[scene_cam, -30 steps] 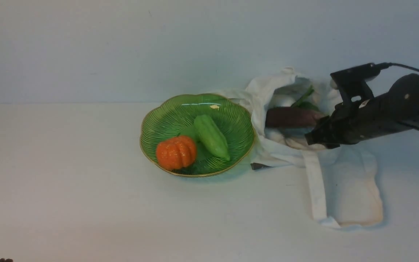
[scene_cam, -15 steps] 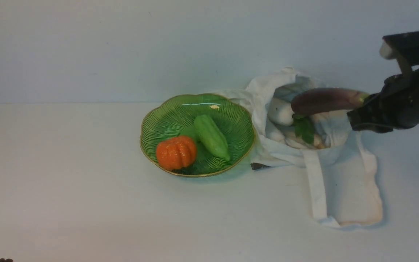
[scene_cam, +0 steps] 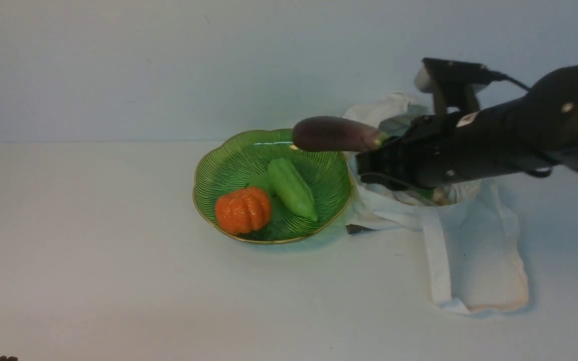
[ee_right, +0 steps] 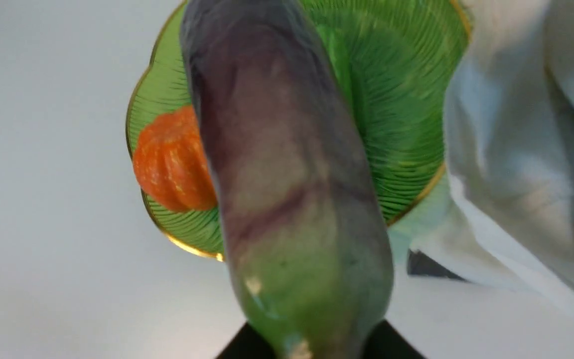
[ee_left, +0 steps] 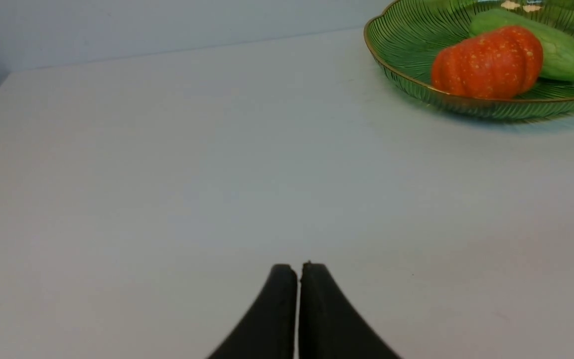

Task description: Take vegetables from cloth bag on white table place on plate.

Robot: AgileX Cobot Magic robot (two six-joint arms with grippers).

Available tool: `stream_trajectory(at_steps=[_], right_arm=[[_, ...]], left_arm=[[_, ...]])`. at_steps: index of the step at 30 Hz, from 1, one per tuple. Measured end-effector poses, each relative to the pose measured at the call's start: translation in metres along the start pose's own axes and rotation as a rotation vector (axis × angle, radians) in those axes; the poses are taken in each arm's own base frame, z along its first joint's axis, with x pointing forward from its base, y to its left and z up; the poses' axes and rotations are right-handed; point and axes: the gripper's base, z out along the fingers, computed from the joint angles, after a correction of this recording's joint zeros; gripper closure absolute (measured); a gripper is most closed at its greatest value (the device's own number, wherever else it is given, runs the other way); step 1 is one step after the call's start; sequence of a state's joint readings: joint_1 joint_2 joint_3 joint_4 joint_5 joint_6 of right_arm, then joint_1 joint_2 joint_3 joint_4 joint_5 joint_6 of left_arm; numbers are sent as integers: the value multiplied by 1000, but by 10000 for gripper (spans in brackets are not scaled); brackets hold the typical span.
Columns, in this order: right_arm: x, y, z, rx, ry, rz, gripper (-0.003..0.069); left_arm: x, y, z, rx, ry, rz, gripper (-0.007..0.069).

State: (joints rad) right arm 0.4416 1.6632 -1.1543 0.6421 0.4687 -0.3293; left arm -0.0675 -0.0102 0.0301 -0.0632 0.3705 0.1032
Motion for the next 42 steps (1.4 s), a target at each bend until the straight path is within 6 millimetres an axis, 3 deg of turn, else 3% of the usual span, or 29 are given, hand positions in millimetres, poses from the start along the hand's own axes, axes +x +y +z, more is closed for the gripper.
stream_trajectory(at_steps=[2,4,9,15,20,22,28,29,31,37,38,40,42], right_arm=[[6,12,29,13,-76,39,557],[9,14,39,22,-93,54,532],[23,22,69,55,-131,71,352],[25,24,71,55,-122,-14,186],[12,34,47,24,-157,-131,145],[2,42,26,4,-196,-202,141],[-19,71,-75,-106,-293,-416,193],[-19,71,-75,-108,-285,-422,197],[-16,79,-122,-134,-297,-515,277],[11,74,-215,-71,-225,-621,520],[13,73,-218,-60,-209,-619,536],[30,63,-256,11,-183,-572,629],[37,59,-269,38,-176,-541,648]], left_arm=[[0,0,0,0,0,0,629],[0,0,0,0,0,0,629],[0,0,0,0,0,0,629],[0,0,0,0,0,0,629],[0,0,0,0,0,0,629],[0,0,0,0,0,0,629],[0,0,0,0,0,0,629],[0,0,0,0,0,0,629],[0,0,0,0,0,0,629],[0,0,0,0,0,0,629],[0,0,0,0,0,0,629],[0,0,0,0,0,0,629],[0,0,0,0,0,0,629]])
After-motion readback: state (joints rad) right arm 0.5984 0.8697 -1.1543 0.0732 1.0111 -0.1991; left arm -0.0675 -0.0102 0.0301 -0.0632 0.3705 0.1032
